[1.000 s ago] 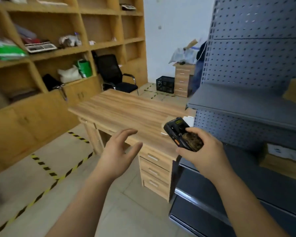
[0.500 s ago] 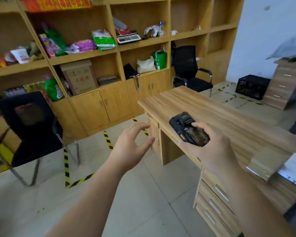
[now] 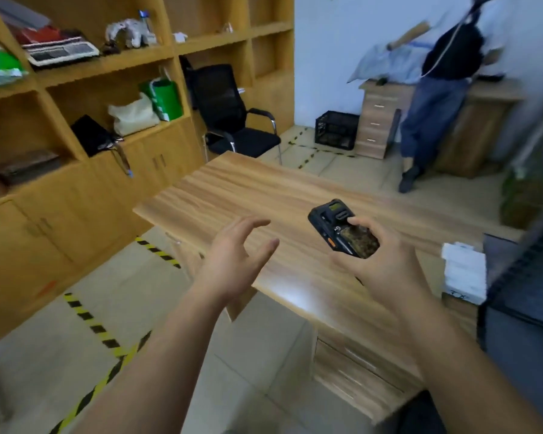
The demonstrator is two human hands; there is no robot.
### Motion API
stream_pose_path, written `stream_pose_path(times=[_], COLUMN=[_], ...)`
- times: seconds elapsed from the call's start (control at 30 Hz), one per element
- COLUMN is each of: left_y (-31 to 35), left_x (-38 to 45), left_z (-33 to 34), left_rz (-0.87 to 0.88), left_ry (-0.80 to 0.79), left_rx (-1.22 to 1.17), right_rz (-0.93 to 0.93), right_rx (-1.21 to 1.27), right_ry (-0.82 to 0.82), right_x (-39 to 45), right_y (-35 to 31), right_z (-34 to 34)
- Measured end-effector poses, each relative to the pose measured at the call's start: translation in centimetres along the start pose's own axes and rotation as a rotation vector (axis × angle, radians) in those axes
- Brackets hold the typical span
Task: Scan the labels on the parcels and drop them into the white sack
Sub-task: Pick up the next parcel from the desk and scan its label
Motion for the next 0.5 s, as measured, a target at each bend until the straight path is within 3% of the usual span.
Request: stream_pose_path(times=[0.23,0.5], left_y=[-0.1,3.8], left_x=[12.1,16.6], left_z=[3.8,13.3], left_rz=[0.315,0.574], left_ry=[-0.297,-0.587], left_rx=[-0.054,-0.150], right_rz=[0.272,0.572], right_rx=[-0.084,-0.120], right_ry=[0.342,0.642], right_x=[0.3,-5.6], right_y=[2.6,6.9], right_z=[-2.2,-3.6])
Point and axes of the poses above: each hand's wrist, its own x-axis towards the middle knuckle, its own z-axis out of the palm, y = z × x, the point moved 4 cm from there along x, towards the middle knuckle, and after that the axes turned 11 degrees about -y, right-handed, at the moved point
